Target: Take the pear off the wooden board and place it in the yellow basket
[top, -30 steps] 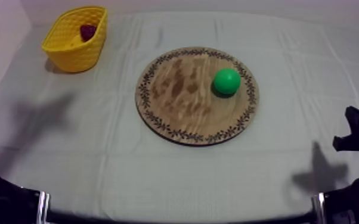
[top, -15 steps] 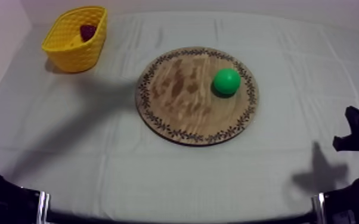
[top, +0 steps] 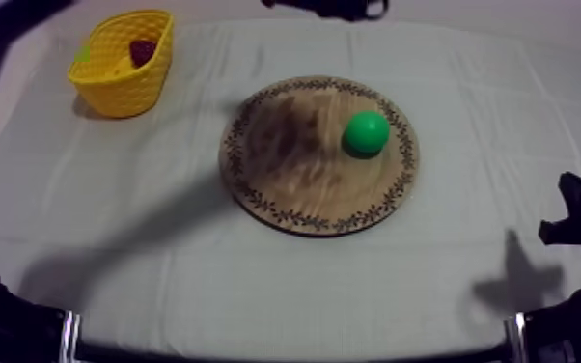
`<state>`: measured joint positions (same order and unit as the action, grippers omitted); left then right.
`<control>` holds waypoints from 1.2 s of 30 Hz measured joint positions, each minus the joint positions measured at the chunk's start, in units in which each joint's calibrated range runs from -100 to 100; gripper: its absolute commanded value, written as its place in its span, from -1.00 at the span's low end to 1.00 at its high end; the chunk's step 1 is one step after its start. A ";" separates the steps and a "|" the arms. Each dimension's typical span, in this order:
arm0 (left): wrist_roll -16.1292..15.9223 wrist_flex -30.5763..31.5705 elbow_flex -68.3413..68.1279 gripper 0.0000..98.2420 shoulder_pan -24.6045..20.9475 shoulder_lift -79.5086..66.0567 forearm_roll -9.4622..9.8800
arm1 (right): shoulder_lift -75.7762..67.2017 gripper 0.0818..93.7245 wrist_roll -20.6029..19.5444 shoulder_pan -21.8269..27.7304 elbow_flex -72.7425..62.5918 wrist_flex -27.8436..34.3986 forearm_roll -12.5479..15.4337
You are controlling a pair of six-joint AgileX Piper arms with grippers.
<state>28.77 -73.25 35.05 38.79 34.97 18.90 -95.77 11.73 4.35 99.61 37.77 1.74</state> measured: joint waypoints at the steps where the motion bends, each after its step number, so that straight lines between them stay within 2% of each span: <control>1: 0.00 -0.01 0.62 -1.00 0.10 1.18 -0.08 | 0.00 -0.99 0.03 0.00 0.00 0.00 0.00; 7: 0.00 0.09 1.18 -1.00 0.33 7.61 -0.66 | 0.00 -0.99 0.13 0.00 0.00 0.00 0.00; 11: -0.38 0.36 1.55 -0.86 0.29 9.55 -0.89 | 0.00 -0.99 0.13 0.00 0.00 -0.11 0.00; 14: -0.60 0.26 1.77 -0.52 0.18 10.20 -1.01 | 0.00 -0.99 0.13 0.00 0.00 -0.03 0.00; 17: -0.22 -0.52 1.91 -0.07 0.13 10.39 -0.94 | 0.00 -0.99 0.13 0.00 0.00 -0.03 0.00; 21: 0.76 -1.79 2.61 0.30 -0.03 10.41 -0.89 | 0.00 -0.99 0.09 0.00 0.00 -0.03 0.00; 24: 1.36 -2.75 3.27 0.47 -0.13 10.41 -1.00 | 0.00 -0.99 0.09 0.00 0.00 -0.03 0.00; 29: 0.76 -6.22 3.85 0.68 -0.16 10.41 -2.56 | 0.00 -0.99 0.09 0.00 0.00 -0.03 0.00; 36: 0.50 -7.95 3.72 0.79 -0.04 10.94 -4.54 | 0.00 -0.99 0.06 0.00 0.00 -0.03 0.00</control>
<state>29.27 -81.20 38.77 38.75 45.92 14.36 -95.77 11.79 4.35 99.61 37.73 1.74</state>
